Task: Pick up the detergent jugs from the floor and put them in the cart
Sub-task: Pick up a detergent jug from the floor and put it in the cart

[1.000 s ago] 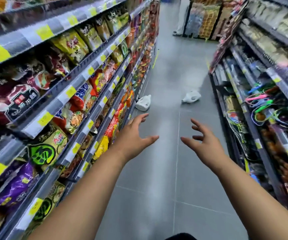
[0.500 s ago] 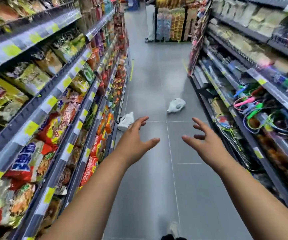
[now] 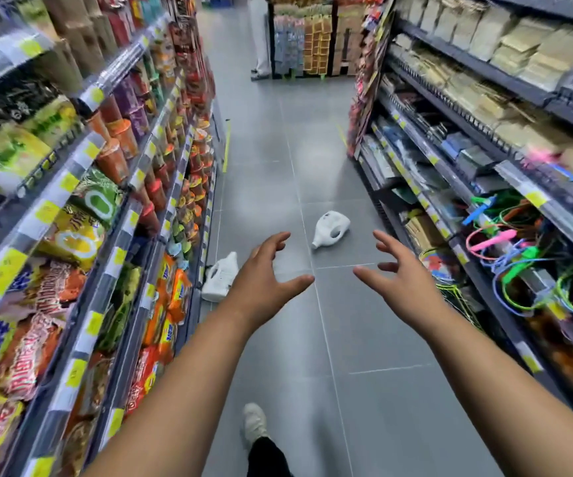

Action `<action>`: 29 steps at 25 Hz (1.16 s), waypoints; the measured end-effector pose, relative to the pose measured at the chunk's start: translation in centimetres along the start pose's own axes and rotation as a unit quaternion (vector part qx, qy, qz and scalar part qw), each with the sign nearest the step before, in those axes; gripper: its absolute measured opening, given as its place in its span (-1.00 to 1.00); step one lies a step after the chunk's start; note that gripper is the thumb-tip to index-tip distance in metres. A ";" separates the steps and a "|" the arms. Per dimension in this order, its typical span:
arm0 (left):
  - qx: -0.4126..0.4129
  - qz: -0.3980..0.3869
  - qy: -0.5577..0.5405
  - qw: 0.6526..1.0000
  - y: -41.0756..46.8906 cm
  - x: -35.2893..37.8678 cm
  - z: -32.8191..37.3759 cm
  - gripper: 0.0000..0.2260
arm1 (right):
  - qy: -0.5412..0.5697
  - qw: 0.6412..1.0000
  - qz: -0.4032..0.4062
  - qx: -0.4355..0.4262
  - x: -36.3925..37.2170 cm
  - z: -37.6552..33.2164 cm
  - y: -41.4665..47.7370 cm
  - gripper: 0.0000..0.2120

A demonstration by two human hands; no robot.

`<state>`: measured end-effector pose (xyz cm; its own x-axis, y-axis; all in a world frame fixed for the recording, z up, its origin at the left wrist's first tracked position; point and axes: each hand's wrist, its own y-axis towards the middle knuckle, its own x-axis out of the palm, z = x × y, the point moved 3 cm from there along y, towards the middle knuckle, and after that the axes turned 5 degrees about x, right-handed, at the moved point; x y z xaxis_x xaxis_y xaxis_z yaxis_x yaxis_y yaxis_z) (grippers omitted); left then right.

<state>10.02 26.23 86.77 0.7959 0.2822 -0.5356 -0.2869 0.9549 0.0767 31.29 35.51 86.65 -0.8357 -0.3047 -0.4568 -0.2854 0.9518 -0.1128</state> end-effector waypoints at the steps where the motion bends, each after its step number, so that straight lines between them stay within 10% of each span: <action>1: -0.002 -0.008 -0.003 1.000 2.7 -0.4 -1.2 -0.32 | 0.000 1.000 0.006 0.006 0.9 -0.2 2.3 -0.35; 15: 0.008 -0.118 0.023 0.993 33.4 -1.7 -10.8 -0.31 | 0.017 0.991 0.070 0.108 7.3 -0.8 27.2 -0.34; 29: -0.087 -0.095 0.031 0.991 64.0 4.3 -15.2 -0.29 | -0.068 0.987 -0.035 0.140 6.4 2.7 63.1 -0.18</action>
<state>-13.08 87.14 76.57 0.8121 0.0875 -0.5770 -0.2267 0.9584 -0.1736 9.22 93.69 74.23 -0.7430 -0.3796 -0.5512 -0.1833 0.9075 -0.3778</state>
